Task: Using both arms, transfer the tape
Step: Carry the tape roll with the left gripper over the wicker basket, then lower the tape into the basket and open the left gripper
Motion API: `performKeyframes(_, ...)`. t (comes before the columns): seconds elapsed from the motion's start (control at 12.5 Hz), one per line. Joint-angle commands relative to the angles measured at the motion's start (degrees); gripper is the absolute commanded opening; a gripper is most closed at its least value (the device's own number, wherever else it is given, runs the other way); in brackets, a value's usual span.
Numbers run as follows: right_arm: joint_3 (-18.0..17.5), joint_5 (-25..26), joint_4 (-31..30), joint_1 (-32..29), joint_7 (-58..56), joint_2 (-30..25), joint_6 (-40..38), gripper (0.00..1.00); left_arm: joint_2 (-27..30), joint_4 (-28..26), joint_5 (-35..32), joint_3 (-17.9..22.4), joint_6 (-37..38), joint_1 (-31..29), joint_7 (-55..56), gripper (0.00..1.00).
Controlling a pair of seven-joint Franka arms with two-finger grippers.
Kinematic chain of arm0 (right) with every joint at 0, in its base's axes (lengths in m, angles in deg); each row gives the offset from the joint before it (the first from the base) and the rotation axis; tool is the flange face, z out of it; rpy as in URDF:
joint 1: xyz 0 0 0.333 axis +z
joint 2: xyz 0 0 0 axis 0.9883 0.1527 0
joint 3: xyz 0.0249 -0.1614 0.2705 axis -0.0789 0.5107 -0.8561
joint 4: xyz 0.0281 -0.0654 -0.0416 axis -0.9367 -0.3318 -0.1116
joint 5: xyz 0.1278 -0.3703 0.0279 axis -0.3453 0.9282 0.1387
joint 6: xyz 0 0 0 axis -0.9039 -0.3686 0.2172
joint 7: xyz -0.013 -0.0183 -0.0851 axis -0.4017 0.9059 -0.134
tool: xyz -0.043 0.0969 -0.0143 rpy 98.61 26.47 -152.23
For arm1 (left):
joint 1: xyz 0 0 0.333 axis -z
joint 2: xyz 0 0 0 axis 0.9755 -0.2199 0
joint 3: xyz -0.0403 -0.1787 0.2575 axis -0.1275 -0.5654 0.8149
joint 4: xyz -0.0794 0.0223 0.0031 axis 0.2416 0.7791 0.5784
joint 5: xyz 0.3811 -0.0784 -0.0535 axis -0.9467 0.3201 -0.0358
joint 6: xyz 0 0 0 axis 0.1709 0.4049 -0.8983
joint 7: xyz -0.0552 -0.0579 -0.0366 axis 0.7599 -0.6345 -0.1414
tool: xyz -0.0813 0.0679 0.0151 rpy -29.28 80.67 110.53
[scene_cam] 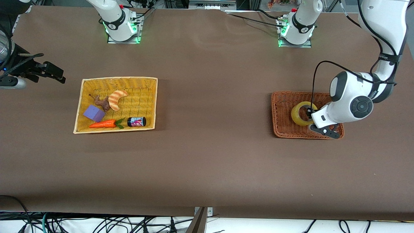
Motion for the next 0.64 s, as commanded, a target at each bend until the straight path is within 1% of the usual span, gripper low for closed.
performKeyframes(0.0,-0.66,-1.01,1.47,-0.78,-0.06,0.35,-1.30,1.00,2.00,-5.27,1.06,1.03,-5.80,0.68,-1.63,0.00)
performKeyframes(0.24,-0.66,-1.01,1.47,-0.87,-0.06,0.35,-1.30,1.00,1.04,-8.09,1.06,1.29,-11.35,0.76,-0.59,0.00)
performKeyframes(0.56,-0.57,-1.01,1.47,-0.87,-0.06,0.35,-1.30,1.00,-1.86,-7.74,0.89,1.99,-14.52,0.68,0.74,0.00)
